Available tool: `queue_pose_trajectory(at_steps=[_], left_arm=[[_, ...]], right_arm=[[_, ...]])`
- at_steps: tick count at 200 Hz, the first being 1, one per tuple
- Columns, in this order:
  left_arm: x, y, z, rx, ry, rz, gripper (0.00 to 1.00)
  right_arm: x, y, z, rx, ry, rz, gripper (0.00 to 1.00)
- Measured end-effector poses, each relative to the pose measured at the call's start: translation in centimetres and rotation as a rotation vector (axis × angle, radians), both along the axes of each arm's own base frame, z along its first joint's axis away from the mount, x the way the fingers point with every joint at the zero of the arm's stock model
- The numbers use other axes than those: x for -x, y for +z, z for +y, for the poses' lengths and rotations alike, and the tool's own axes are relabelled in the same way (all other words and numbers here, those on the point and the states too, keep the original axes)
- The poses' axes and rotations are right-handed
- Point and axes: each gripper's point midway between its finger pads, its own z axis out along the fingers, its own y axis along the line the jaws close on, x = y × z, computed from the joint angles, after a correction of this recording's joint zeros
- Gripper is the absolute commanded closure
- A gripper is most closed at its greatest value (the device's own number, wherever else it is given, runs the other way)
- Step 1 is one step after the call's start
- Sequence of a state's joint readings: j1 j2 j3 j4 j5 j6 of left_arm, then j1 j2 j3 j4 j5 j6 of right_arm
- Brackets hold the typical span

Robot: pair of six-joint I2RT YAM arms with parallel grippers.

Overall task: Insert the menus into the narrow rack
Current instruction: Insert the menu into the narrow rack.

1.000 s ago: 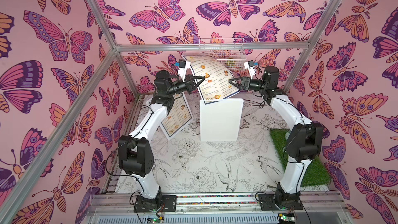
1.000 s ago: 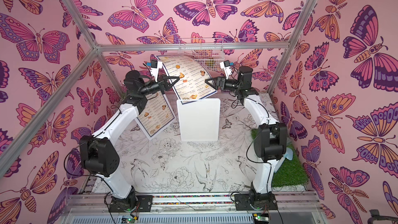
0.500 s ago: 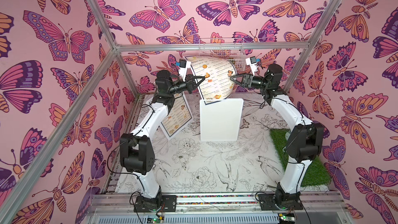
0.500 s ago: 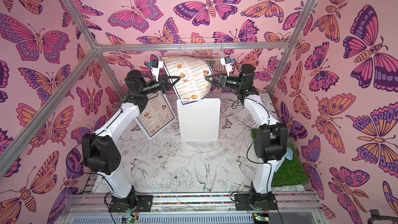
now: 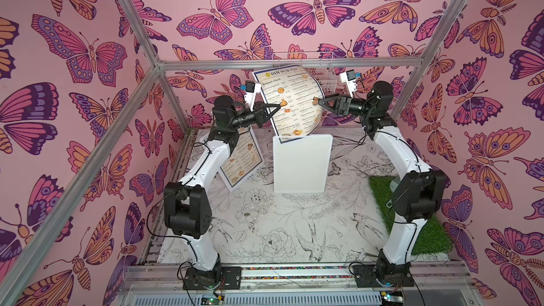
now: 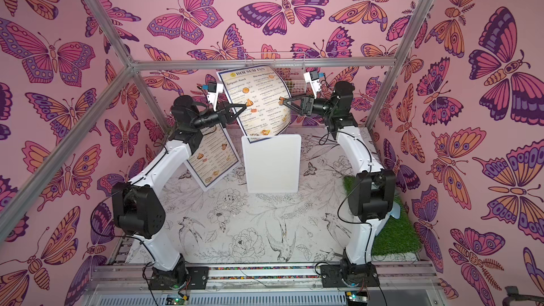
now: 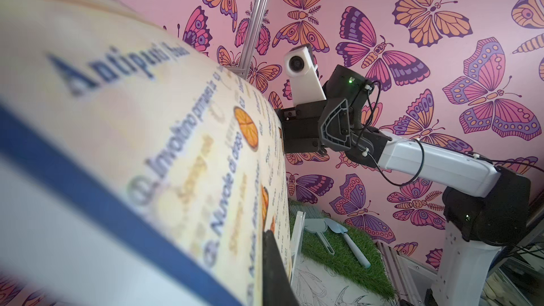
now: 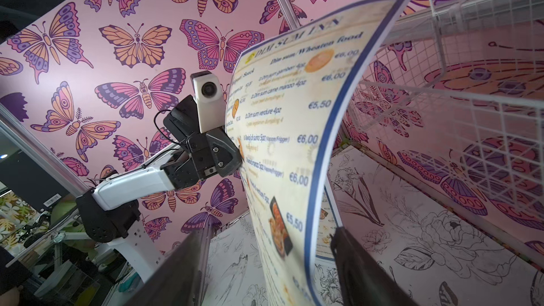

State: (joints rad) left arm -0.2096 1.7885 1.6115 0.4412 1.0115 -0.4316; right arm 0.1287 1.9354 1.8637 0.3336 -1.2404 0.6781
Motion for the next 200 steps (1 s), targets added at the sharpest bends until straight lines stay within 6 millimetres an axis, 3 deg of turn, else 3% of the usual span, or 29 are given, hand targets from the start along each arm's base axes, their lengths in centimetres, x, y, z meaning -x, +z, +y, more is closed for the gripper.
queue_pose_trajectory(at_steps=[65, 124, 170, 200], left_arm=[[0.0, 0.2, -0.1, 0.000, -0.006, -0.005, 0.98], [-0.4, 0.0, -0.2, -0.001, -0.007, -0.002, 0.98], [-0.7, -0.2, -0.2, -0.001, -0.006, 0.002, 0.98], [-0.8, -0.2, -0.2, -0.002, -0.007, 0.002, 0.97]], right_arm=[[0.8, 0.3, 0.0, 0.005, 0.045, 0.000, 0.32], [1.6, 3.0, -0.7, 0.004, 0.107, -0.059, 0.38], [1.4, 2.1, -0.6, 0.001, 0.156, -0.007, 0.46], [1.4, 1.9, -0.6, 0.001, 0.165, 0.013, 0.57]])
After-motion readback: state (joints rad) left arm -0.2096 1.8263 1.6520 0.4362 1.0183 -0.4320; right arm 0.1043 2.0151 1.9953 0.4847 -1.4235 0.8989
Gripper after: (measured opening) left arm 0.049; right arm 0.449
